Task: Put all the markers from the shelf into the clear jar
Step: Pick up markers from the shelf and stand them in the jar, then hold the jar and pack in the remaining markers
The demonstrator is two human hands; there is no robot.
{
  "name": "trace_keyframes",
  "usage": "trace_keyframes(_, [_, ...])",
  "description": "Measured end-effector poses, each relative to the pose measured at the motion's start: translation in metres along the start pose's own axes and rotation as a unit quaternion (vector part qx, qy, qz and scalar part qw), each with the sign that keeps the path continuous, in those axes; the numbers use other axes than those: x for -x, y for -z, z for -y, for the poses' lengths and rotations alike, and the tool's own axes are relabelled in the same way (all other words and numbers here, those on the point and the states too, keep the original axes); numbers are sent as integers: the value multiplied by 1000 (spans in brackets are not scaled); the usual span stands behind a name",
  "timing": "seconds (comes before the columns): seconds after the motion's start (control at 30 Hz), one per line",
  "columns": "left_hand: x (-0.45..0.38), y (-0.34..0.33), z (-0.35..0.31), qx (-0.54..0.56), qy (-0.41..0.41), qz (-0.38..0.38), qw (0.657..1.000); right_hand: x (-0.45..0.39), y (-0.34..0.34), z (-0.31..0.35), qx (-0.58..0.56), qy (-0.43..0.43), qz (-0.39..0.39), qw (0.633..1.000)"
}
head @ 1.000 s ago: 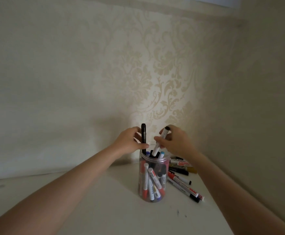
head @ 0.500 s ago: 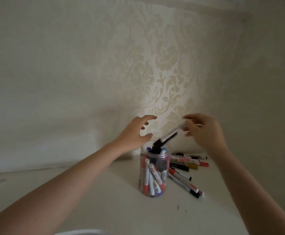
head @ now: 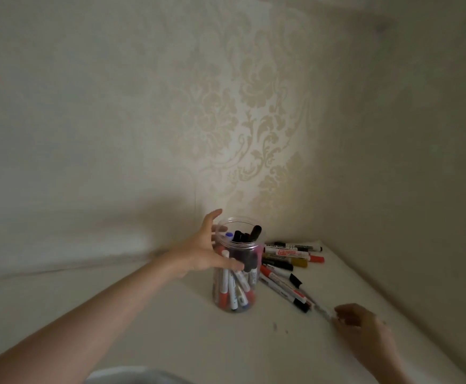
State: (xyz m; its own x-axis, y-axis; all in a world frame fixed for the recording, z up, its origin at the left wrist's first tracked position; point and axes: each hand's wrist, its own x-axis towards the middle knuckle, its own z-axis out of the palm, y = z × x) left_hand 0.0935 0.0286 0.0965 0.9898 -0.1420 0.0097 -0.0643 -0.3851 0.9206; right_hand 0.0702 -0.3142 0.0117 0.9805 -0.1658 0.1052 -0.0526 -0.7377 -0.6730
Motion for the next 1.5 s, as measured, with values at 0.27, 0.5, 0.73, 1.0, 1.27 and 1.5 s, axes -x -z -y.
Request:
trace_keyframes(0.27, [-4,-16,24,34,-15,-23,999,-12,5,191,-11,269,-1,963])
trace_keyframes(0.5, [-4,-19,36,72,-30,-60,995,-19,53,198,-57,305,-123,942])
trace_keyframes(0.73, [-2,-33,36,91,-59,-107,988,-9,32,73,-21,97,-127,987])
trace_keyframes(1.0, [32,-32,20,51,-160,-118,979,4,-35,43,98,97,-66,988])
trace_keyframes(1.27, [51,-38,13,-67,-275,-139,949,32,27,134,-81,334,-59,937])
trace_keyframes(1.5, [47,-38,21,-86,-286,-107,948,12,19,180,-68,206,179,960])
